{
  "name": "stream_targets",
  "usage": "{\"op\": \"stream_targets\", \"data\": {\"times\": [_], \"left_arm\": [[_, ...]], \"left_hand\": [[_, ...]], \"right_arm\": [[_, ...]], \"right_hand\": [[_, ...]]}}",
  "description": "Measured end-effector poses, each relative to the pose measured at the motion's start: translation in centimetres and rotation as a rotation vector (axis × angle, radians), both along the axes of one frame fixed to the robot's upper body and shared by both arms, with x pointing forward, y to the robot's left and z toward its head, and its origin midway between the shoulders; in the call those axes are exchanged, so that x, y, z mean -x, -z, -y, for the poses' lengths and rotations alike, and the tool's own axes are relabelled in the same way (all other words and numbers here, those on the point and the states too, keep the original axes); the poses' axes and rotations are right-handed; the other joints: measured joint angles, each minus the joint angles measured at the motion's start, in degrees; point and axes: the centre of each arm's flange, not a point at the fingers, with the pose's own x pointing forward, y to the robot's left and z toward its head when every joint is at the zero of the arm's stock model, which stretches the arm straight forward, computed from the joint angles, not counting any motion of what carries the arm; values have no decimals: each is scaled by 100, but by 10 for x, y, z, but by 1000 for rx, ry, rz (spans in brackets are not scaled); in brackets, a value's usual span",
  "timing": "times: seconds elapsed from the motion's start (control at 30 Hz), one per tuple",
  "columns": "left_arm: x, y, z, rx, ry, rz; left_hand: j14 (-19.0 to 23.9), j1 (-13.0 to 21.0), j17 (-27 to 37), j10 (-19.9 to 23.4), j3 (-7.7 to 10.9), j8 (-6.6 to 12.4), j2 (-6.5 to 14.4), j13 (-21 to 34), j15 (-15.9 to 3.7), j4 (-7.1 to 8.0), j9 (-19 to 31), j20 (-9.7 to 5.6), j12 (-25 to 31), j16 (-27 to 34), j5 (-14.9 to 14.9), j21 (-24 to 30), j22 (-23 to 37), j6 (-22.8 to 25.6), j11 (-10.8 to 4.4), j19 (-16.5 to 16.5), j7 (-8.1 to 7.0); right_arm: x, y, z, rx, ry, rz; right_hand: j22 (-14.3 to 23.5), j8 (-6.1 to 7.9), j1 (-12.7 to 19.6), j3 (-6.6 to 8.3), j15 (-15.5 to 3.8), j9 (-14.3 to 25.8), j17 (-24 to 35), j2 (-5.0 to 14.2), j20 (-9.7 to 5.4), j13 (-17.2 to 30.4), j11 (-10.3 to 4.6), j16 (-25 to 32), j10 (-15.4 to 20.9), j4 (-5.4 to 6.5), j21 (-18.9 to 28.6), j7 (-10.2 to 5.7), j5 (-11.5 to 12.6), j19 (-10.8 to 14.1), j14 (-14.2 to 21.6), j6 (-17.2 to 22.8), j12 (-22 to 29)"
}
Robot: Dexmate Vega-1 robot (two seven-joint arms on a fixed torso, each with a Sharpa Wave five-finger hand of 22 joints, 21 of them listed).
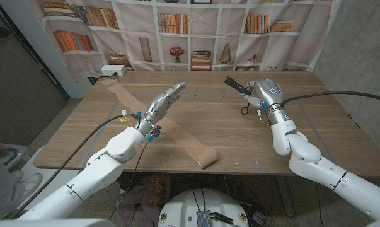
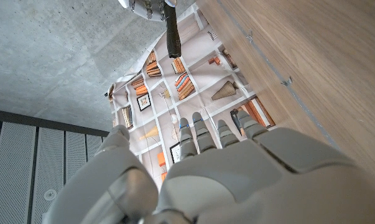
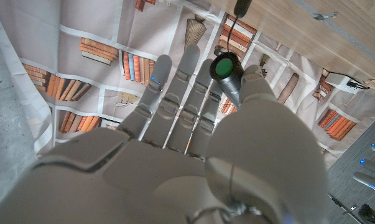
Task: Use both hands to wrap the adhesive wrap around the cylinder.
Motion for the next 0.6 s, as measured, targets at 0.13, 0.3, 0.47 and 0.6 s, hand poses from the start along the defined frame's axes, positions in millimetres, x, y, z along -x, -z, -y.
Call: {"op": "stream_targets", "data": {"times": [0.13, 0.3, 0.47, 0.6], "left_arm": [[7, 0, 2, -23, -33, 21], [13, 0, 3, -65, -76, 41], [24, -3, 7, -93, -79, 62], [30, -5, 9, -138, -118, 82]], "left_hand": [[-31, 0, -17, -63, -14, -182, 0, 27, -30, -47, 0, -62, -46, 0, 0, 0, -15, -541, 62, -61, 10], [-53, 30, -17, -160, -22, -203, -27, 27, -9, -87, 0, -62, -92, 0, 0, 0, -15, -666, 111, -61, 20], [-83, 90, -17, -349, -22, -203, -31, 27, 21, -135, 1, -21, -167, 0, 0, 0, -15, -842, 184, -101, 9], [-83, 115, -16, -384, -22, -203, -7, 27, 21, -134, 1, 32, -178, 0, 0, 0, -15, -871, 172, -110, 20]], "right_arm": [[0, 0, 0, 1, 1, -2], [-1, 0, -1, 1, 1, -5], [-1, 0, -2, 2, 2, -6], [-1, -1, -3, 3, 0, -7]], "right_hand": [[0, -5, 0, 0, 0, 4, 0, 0, 23, 0, 0, 0, 0, 0, 13, 0, 0, -23, 0, 0, -16], [-26, -9, 1, -1, 0, 3, 10, -1, 21, -2, 0, 0, 1, 0, 13, 0, 0, -20, 0, 0, -17], [-26, -9, 8, -1, 0, 3, 26, -7, 21, -3, -4, 0, 4, 0, 13, 0, 0, -20, 0, 0, -18], [-45, -10, 8, -8, 0, 3, 26, -7, 21, 22, -6, 0, 7, 7, 13, 0, -1, -20, 0, 0, -19]]}}
